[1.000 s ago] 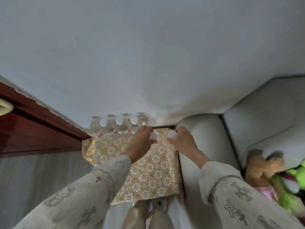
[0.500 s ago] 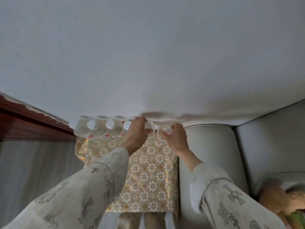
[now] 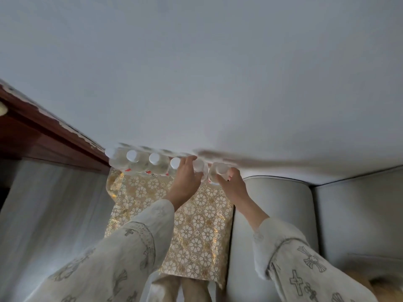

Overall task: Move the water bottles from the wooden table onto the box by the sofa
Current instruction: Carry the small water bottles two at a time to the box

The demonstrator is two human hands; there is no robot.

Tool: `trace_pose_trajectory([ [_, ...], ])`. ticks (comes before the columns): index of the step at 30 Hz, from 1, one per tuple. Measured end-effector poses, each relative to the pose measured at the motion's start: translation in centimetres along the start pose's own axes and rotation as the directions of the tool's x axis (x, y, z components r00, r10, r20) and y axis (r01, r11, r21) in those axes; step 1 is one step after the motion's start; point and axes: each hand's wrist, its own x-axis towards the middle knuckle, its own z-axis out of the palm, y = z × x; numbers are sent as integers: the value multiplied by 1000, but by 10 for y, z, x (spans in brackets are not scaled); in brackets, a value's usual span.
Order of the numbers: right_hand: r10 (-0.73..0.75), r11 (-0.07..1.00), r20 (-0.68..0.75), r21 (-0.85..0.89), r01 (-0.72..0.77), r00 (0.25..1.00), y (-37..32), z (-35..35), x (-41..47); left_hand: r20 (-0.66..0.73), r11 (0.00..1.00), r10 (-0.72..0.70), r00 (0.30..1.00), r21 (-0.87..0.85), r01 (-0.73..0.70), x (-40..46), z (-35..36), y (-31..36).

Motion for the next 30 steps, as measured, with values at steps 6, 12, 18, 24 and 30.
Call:
trace_pose_trajectory([
  [6,33,999,171,-22,-30,985,-19,30,-66,-15,983,-107,994,-150,104,-83,-37,-20],
  [12,-102,980,448,-108,167,888,-65,92,-157,-171,910,-305,937,-344,233,-195,-99,-84],
  [18,-210,885,720,-147,442,661,-96,192,-267,-474,794,-538,697,-564,229,-347,-146,-170],
  [24,-190,822,899,-75,564,395,-81,307,-420,-536,608,-758,371,-787,105,-540,-153,-245],
  [30,-81,734,992,-8,679,99,-33,392,-593,-490,490,-869,70,-871,-18,-728,-129,-291],
])
